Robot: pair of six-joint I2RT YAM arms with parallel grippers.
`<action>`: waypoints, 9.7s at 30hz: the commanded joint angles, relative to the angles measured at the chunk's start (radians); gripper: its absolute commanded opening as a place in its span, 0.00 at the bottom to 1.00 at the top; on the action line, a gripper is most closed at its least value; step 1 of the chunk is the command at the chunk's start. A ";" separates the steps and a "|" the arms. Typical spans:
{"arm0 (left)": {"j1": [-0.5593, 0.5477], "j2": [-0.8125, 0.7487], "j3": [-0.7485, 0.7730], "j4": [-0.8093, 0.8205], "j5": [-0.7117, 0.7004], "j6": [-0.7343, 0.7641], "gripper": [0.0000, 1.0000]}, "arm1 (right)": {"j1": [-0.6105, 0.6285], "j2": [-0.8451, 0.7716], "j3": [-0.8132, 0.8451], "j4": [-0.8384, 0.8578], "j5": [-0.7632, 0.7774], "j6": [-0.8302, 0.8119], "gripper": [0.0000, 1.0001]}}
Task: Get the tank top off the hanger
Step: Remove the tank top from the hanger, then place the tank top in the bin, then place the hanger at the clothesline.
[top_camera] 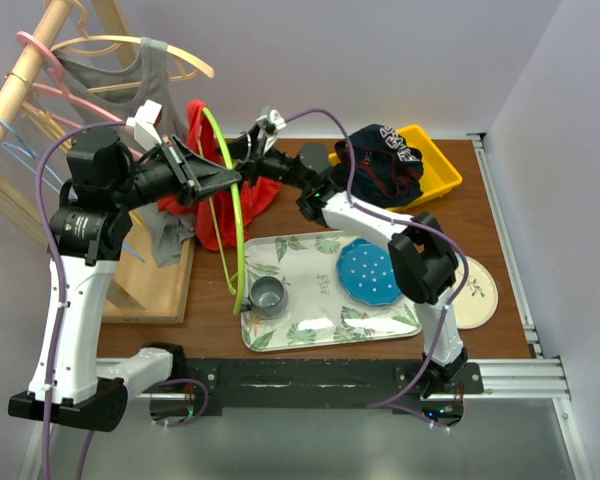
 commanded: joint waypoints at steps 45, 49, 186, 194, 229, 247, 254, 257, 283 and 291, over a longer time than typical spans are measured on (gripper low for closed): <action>0.000 -0.268 -0.356 0.505 0.183 -0.189 0.00 | -0.275 -0.032 0.804 -0.763 0.511 -0.239 0.00; 0.000 -0.260 -0.363 0.500 0.122 -0.162 0.00 | -0.301 -0.095 0.862 -0.807 0.594 -0.371 0.00; 0.005 0.190 -0.053 0.897 -0.874 -0.445 0.00 | -0.208 -0.302 0.334 -1.044 -0.074 -0.319 0.84; 0.012 0.190 -0.048 0.886 -0.912 -0.450 0.00 | -0.159 -0.276 0.353 -1.041 -0.064 -0.322 0.68; 0.029 0.154 -0.102 0.947 -0.817 -0.300 0.63 | -0.099 -0.106 0.608 -0.901 0.103 -0.390 0.00; 0.029 -0.027 -0.080 0.714 -0.673 -0.090 0.91 | -0.098 -0.089 0.689 -0.946 0.120 -0.454 0.00; 0.029 -0.079 -0.093 0.630 -0.547 -0.017 0.93 | -0.099 -0.126 0.643 -0.990 0.136 -0.546 0.00; 0.029 -0.087 -0.093 0.633 -0.451 -0.011 0.94 | -0.101 -0.118 0.657 -0.996 0.120 -0.538 0.00; 0.016 -0.218 -0.257 0.684 -0.053 0.197 0.96 | -0.099 -0.126 0.720 -1.088 0.157 -0.613 0.00; 0.008 -0.254 -0.309 0.681 -0.039 0.234 0.97 | -0.088 -0.100 0.810 -1.231 0.228 -0.702 0.00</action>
